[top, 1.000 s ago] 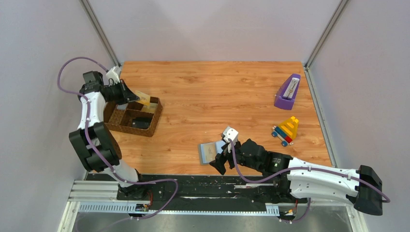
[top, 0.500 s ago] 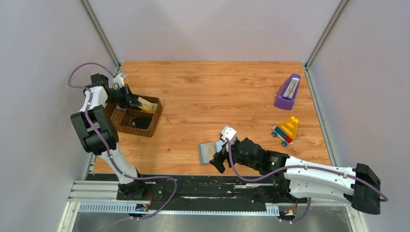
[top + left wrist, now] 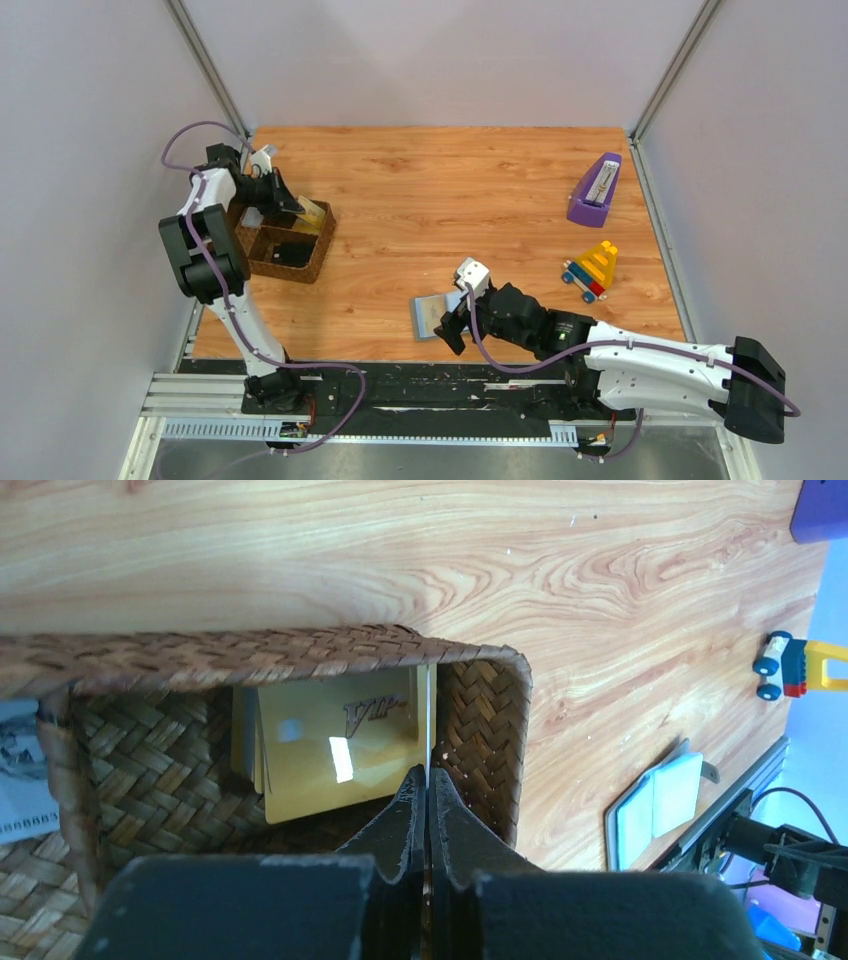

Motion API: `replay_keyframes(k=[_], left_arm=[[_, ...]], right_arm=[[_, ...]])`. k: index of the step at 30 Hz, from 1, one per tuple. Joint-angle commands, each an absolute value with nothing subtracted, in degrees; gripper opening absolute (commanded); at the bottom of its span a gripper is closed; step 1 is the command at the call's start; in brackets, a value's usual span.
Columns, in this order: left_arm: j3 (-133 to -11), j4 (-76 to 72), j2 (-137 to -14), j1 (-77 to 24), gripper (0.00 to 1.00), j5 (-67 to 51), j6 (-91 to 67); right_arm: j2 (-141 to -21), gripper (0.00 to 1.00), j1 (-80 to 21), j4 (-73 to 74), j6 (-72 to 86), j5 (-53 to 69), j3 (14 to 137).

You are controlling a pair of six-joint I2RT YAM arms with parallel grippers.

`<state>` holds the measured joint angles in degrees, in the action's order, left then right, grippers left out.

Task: Take the credit cards out of the card holder
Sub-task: Place the credit card in the storage box.

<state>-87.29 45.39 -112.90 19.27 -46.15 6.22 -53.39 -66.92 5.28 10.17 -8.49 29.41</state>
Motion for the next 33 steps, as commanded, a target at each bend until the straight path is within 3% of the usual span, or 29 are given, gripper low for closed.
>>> replay_keyframes(k=[1,12,25,33], left_arm=[[-91.0,45.2,-114.7,18.4,0.03,-46.3,6.0],[-91.0,44.9,-116.8,18.3,0.07,-45.1,5.6],[-91.5,45.3,-117.4,18.3,0.24,-43.0,5.3],[-92.4,46.1,-117.9,18.3,0.3,-41.8,5.4]], right_arm=[[-53.8,0.93,-66.4,2.6,9.8,-9.9,32.3],[-54.4,0.93,-66.0,2.5,9.8,-10.5,32.5],[-53.8,0.93,-65.7,2.5,9.9,-11.1,32.6],[-53.9,0.93,-65.4,2.4,10.0,-11.3,32.6]])
